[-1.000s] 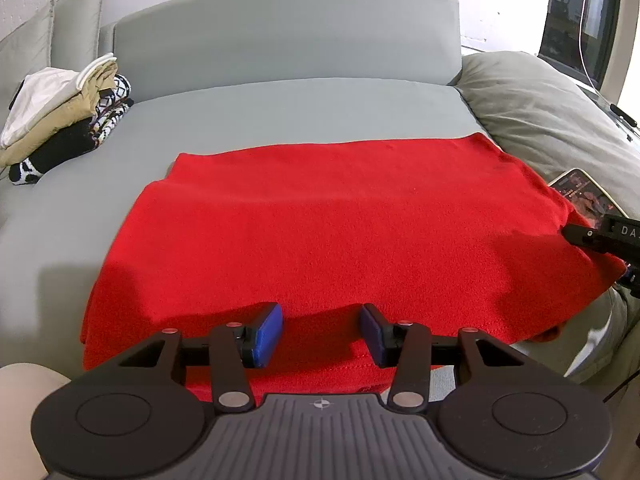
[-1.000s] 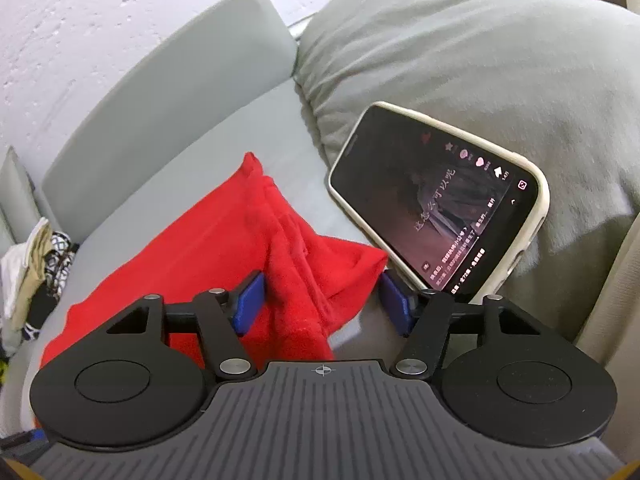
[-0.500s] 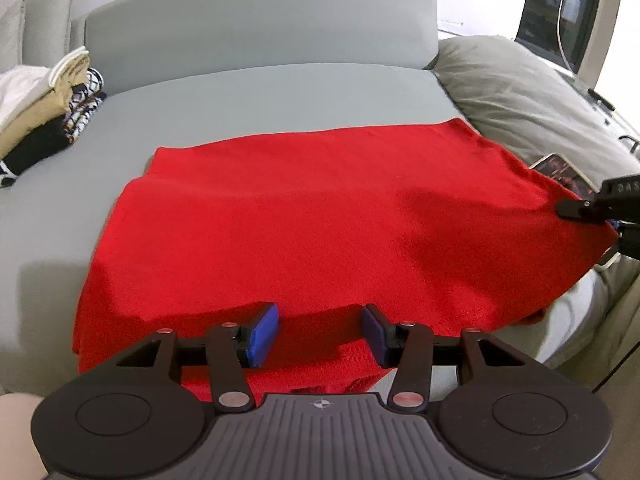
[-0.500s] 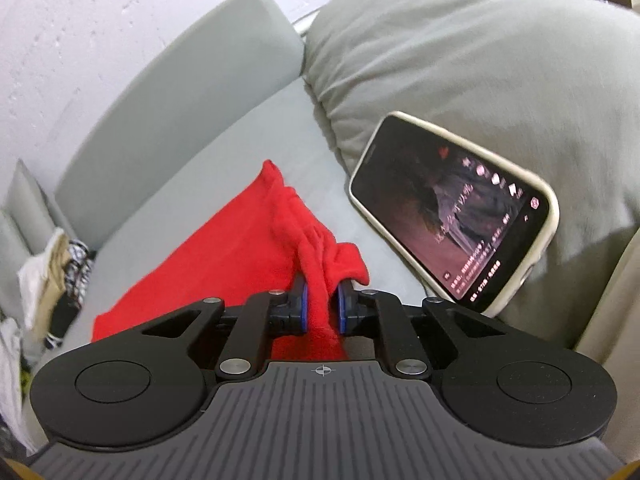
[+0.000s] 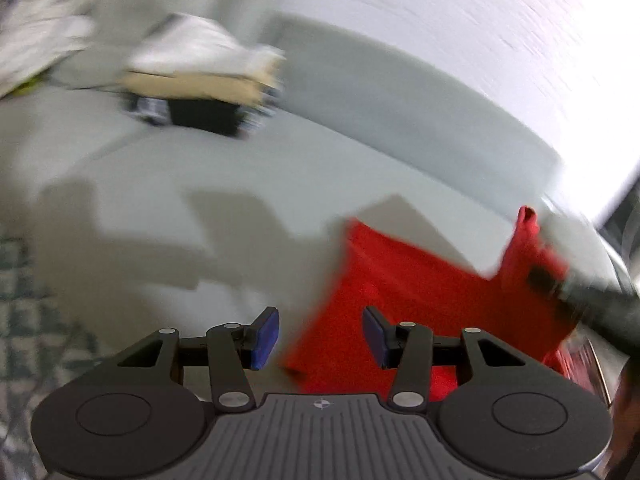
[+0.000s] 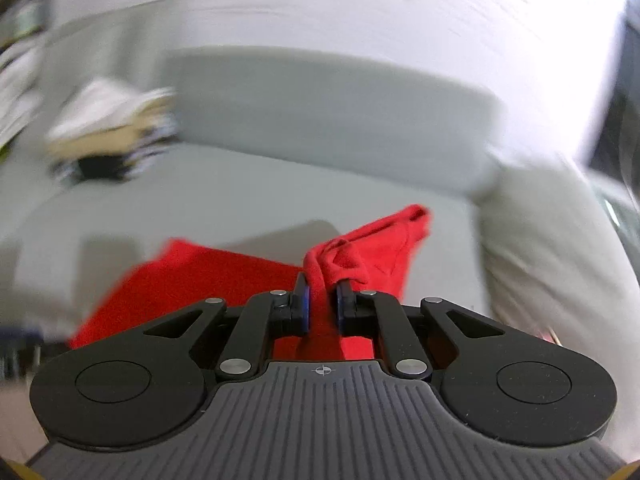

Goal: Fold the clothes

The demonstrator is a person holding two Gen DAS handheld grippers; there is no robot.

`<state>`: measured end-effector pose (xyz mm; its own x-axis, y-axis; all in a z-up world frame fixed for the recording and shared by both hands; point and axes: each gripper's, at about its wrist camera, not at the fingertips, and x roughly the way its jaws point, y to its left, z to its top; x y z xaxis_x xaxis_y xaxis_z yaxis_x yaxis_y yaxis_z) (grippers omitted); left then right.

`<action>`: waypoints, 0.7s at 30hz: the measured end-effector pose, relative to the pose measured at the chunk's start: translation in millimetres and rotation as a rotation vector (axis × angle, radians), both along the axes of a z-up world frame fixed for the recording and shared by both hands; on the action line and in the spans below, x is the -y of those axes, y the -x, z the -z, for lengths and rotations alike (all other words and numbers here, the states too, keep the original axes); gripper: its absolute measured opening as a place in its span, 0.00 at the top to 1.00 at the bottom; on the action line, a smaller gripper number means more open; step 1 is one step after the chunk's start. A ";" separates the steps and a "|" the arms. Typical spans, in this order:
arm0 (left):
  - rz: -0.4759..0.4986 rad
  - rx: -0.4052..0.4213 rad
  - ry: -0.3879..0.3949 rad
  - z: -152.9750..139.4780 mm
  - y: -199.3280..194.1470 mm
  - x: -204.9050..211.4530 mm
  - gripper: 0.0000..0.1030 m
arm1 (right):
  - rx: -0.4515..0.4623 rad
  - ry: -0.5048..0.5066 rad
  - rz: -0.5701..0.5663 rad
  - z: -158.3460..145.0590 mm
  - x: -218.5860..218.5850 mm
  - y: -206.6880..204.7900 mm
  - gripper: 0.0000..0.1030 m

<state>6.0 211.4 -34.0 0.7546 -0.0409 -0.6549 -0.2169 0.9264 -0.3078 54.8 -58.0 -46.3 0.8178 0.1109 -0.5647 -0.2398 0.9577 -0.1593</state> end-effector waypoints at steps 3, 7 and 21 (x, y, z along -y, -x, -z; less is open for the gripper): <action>-0.085 -0.003 0.033 2.2 7.2 -26.1 0.55 | -0.083 0.070 -0.155 33.0 -66.2 -0.2 0.88; -0.104 -0.024 0.100 13.9 12.1 -34.9 0.55 | -0.205 0.167 -0.233 86.0 -113.4 0.0 0.88; -0.090 -0.034 0.119 21.2 5.1 -34.8 0.55 | -0.231 -0.104 -0.117 31.6 -99.7 -5.1 0.88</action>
<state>1.0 246.2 -55.2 0.7364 -0.0531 -0.6744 -0.3096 0.8599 -0.4058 59.8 41.7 -77.8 0.6470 0.2644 -0.7152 -0.3682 0.9297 0.0105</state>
